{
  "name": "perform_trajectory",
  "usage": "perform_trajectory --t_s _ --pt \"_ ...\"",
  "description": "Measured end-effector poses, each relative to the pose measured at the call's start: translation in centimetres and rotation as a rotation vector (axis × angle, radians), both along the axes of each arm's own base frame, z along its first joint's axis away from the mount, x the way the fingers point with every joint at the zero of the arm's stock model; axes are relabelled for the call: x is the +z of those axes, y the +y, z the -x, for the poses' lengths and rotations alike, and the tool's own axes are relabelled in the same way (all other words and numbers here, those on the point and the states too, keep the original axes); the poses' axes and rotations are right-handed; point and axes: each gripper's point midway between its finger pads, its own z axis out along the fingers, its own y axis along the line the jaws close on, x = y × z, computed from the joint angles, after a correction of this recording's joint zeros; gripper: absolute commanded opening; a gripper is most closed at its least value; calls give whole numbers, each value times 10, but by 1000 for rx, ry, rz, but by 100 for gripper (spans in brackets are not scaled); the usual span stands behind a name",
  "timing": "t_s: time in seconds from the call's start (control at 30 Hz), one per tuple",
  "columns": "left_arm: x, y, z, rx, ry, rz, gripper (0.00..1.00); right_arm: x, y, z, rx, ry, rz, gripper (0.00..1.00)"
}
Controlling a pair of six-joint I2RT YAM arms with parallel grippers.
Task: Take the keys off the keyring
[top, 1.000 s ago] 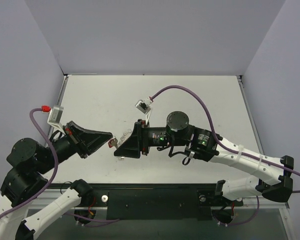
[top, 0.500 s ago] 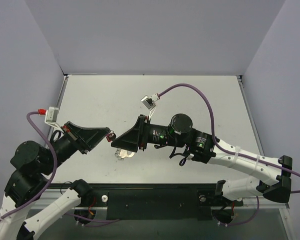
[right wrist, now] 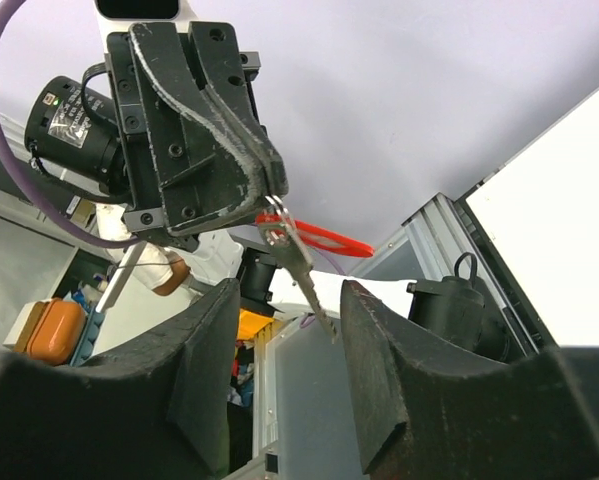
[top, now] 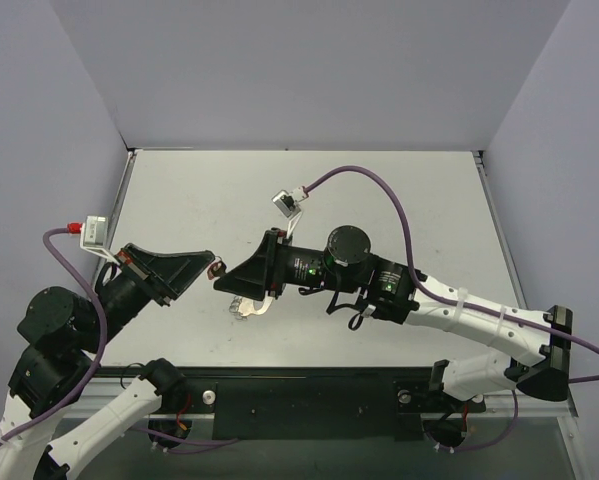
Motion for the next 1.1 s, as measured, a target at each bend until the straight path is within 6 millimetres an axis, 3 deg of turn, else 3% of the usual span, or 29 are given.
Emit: perform_trajectory --t_s 0.1,0.37,0.97,1.1 --pt "3 0 0 0 -7 9 0 -1 4 -2 1 1 1 29" --pt "6 1 1 1 -19 21 0 4 6 -2 1 -5 -23 22" --pt "3 5 4 5 -12 38 0 13 6 -2 1 -13 -51 16" --pt "4 6 5 7 -13 45 0 22 7 -3 2 -20 -77 5"
